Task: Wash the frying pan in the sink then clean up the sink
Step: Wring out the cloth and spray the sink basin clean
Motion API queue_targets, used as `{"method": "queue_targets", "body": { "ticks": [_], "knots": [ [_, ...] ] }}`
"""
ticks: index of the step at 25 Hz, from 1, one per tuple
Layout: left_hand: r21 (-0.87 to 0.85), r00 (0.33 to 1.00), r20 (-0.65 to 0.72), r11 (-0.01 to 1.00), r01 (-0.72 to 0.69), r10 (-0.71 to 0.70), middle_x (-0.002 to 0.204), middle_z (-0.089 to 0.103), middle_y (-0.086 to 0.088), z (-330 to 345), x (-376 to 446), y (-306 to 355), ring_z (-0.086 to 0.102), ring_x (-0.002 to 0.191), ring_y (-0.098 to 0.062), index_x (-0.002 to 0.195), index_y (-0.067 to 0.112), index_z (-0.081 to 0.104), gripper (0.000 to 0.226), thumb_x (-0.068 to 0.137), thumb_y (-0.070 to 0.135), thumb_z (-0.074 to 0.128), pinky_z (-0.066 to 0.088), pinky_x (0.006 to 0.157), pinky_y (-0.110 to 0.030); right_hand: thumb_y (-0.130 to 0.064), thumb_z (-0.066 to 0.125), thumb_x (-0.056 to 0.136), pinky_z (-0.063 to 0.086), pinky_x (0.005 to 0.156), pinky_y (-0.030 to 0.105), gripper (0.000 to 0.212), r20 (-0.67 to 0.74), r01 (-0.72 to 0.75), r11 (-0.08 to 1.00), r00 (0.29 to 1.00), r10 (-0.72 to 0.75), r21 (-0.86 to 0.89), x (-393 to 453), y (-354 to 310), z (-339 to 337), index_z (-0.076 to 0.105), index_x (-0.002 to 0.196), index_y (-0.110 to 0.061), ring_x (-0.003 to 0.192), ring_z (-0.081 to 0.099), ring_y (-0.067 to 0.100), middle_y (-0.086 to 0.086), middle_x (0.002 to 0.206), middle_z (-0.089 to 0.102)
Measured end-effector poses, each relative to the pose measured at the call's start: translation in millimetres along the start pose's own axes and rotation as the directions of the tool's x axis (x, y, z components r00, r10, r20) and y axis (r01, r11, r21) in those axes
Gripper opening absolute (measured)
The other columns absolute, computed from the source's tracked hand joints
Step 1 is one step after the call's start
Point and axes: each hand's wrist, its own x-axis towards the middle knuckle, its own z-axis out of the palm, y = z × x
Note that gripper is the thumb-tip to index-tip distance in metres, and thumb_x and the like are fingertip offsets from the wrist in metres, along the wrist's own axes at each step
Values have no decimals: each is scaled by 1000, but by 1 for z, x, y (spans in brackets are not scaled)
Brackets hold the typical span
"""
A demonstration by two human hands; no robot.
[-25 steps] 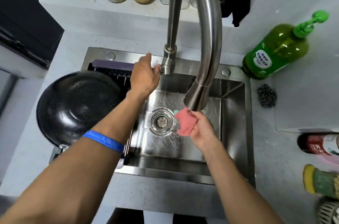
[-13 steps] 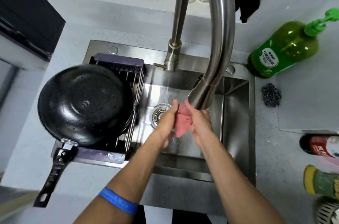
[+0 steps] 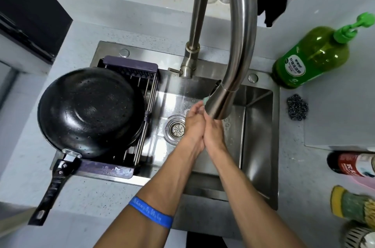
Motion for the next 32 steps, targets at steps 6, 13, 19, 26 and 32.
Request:
{"method": "queue_targets", "body": {
  "ticks": [6, 13, 19, 26, 32],
  "knots": [
    [203, 998, -42, 978, -40, 50, 51, 58, 5, 2, -5, 0, 51, 50, -10, 55, 16, 60, 38, 91, 24, 64, 45, 52, -22, -29, 73, 85, 54, 62, 25, 18, 8, -107, 927, 994, 111, 359, -18, -24, -5, 73, 94, -13, 70, 68, 12, -3, 73, 72],
    [630, 933, 248, 689, -359, 260, 64, 55, 3, -13, -7, 3, 55, 60, -12, 69, 15, 59, 35, 97, 34, 48, 42, 52, -23, -38, 29, 102, 38, 72, 22, 55, 284, -449, 792, 890, 356, 413, -22, -33, -16, 65, 64, -22, 65, 53, 5, -6, 64, 61],
    [604, 970, 154, 758, -245, 191, 141, 51, -3, -31, -4, -5, 47, 130, -21, 141, 24, 43, 45, 104, 43, 25, 36, 111, -38, 0, 60, 90, 56, 66, 25, 12, 174, -334, 812, 943, 285, 478, -23, -27, -2, 71, 89, -6, 72, 68, 17, 9, 77, 70],
    [266, 994, 0, 959, 101, -105, 80, 68, -5, 4, -27, 1, 67, 75, -16, 95, 9, 67, 29, 101, 19, 40, 56, 68, -25, -8, 67, 71, 50, 68, 35, 21, -85, 75, 965, 995, -55, 252, -7, -17, -7, 69, 91, -8, 70, 61, 17, -3, 71, 65],
    [289, 999, -38, 957, -24, 37, 67, 62, 0, 5, -22, 14, 60, 67, -16, 71, 16, 60, 34, 100, 14, 42, 48, 64, -25, -10, 60, 93, 46, 52, 20, 19, 32, -37, 961, 999, 29, 275, -16, -17, -9, 64, 77, -18, 53, 58, 3, -9, 57, 62]
  ]
}}
